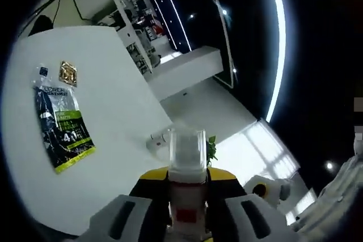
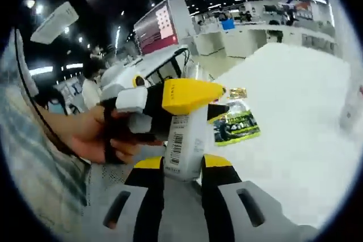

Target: Arrange the skincare products in the storage area until every visible bottle or jar stands upright without overlapping.

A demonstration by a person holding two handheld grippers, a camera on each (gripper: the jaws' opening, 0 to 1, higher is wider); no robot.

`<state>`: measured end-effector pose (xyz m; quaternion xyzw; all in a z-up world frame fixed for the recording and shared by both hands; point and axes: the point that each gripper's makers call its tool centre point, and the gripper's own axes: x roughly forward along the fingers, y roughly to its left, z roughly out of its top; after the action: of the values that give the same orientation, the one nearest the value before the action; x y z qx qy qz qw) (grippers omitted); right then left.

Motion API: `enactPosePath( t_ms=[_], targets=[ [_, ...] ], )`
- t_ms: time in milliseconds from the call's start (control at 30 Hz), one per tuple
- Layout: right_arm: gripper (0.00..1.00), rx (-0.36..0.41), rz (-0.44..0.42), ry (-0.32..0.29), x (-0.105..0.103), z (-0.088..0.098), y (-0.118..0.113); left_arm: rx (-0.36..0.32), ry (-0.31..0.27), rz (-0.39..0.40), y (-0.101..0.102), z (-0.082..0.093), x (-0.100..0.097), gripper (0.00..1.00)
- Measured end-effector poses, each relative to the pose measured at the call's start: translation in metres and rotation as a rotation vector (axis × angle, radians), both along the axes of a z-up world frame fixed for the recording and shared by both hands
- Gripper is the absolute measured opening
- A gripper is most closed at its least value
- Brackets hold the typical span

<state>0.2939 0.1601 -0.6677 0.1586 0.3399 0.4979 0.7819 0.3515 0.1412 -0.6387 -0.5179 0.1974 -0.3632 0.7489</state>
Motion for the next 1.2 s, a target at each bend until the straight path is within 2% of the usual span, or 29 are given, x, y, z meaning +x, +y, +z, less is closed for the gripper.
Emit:
enactPosePath(
  t_ms=[33,67,100,133,233,267,300,333,567,733,867,900,967,1133,1200],
  targets=[
    [0.22,0.129,-0.014,0.111,-0.002,0.010,0.000,-0.036,-0.005,-0.007,-0.001,0.005,0.000,0.24],
    [0.22,0.202,-0.021,0.168,-0.003,0.017,-0.002,-0.095,-0.007,-0.033,-0.004,0.012,-0.003,0.26],
    [0.22,0.269,-0.021,0.198,-0.003,0.023,-0.003,-0.131,-0.014,-0.044,-0.006,0.018,-0.004,0.27],
    [0.22,0.348,-0.001,0.286,-0.009,0.030,-0.005,-0.164,-0.024,-0.066,-0.008,0.023,-0.007,0.28],
    [0.22,0.507,0.062,0.381,-0.017,0.052,-0.008,-0.266,-0.058,-0.126,-0.013,0.041,-0.016,0.28],
    [0.22,0.554,0.075,0.389,-0.017,0.060,-0.007,-0.291,-0.069,-0.127,-0.013,0.046,-0.017,0.28],
    [0.22,0.562,0.088,0.398,-0.018,0.061,-0.007,-0.318,-0.075,-0.142,-0.012,0.051,-0.020,0.28],
    [0.22,0.601,0.117,0.428,-0.022,0.067,-0.006,-0.336,-0.073,-0.157,-0.012,0.053,-0.022,0.27],
    [0.22,0.656,0.206,0.500,-0.033,0.072,-0.001,-0.328,-0.067,-0.215,-0.020,0.054,-0.030,0.28],
    [0.22,0.655,0.276,0.559,-0.039,0.074,-0.005,-0.310,-0.051,-0.280,-0.031,0.050,-0.037,0.31],
    [0.21,0.592,0.336,0.564,-0.046,0.069,-0.010,-0.293,-0.030,-0.334,-0.040,0.046,-0.043,0.32],
    [0.21,0.557,0.373,0.568,-0.051,0.067,-0.011,-0.292,-0.023,-0.350,-0.041,0.045,-0.046,0.32],
    [0.21,0.500,0.391,0.542,-0.052,0.060,-0.013,-0.292,0.005,-0.398,-0.045,0.042,-0.052,0.30],
    [0.21,0.350,0.499,0.506,-0.056,0.051,-0.021,-0.260,0.003,-0.419,-0.049,0.036,-0.055,0.28],
    [0.21,0.319,0.537,0.511,-0.056,0.051,-0.022,-0.258,0.001,-0.422,-0.050,0.036,-0.055,0.28]
  ],
)
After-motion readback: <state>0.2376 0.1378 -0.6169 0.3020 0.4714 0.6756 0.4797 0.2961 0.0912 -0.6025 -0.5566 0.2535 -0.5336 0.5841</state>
